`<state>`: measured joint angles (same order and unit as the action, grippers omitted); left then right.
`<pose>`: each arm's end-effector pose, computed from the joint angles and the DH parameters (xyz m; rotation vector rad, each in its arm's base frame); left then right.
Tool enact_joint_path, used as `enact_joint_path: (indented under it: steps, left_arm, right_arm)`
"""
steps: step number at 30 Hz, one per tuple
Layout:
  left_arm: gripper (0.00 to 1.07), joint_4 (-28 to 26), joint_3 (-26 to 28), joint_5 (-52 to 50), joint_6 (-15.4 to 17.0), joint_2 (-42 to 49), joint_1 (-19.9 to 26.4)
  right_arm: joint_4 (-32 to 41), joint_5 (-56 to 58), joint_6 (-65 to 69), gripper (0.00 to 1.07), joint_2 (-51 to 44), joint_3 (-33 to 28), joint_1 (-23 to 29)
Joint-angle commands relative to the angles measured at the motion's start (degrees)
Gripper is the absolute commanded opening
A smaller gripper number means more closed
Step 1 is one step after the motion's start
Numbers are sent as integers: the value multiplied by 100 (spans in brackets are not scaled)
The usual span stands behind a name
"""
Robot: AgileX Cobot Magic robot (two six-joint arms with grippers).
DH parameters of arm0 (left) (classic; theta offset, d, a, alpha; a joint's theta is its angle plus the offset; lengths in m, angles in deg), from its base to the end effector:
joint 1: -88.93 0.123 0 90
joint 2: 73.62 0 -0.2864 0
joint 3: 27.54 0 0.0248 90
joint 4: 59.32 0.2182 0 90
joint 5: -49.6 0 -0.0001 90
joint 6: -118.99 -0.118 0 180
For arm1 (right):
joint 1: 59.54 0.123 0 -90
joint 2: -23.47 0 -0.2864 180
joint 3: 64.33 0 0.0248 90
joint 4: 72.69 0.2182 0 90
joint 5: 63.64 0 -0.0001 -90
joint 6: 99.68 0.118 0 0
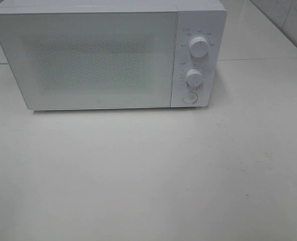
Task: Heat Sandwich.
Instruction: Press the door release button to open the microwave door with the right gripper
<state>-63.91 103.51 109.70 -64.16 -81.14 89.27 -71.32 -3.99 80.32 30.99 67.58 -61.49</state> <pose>-0.0104 -0.0083 0.2491 0.0529 2.0317 -0.0574 -0.0111 0.0028 0.2538 0.0332 2.0112 0.0068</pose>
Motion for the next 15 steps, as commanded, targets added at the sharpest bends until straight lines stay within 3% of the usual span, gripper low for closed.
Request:
enact_joint_path:
  steps: [1, 15]
  left_arm:
    - [77, -23, -17, -74, 6, 103, -34]
    - [77, -23, -17, -74, 6, 103, -34]
  right_arm:
    - [-40, -17, 74, 68, -155, -34, 17]
    - [-350, -17, 464, 68, -155, -34, 367]
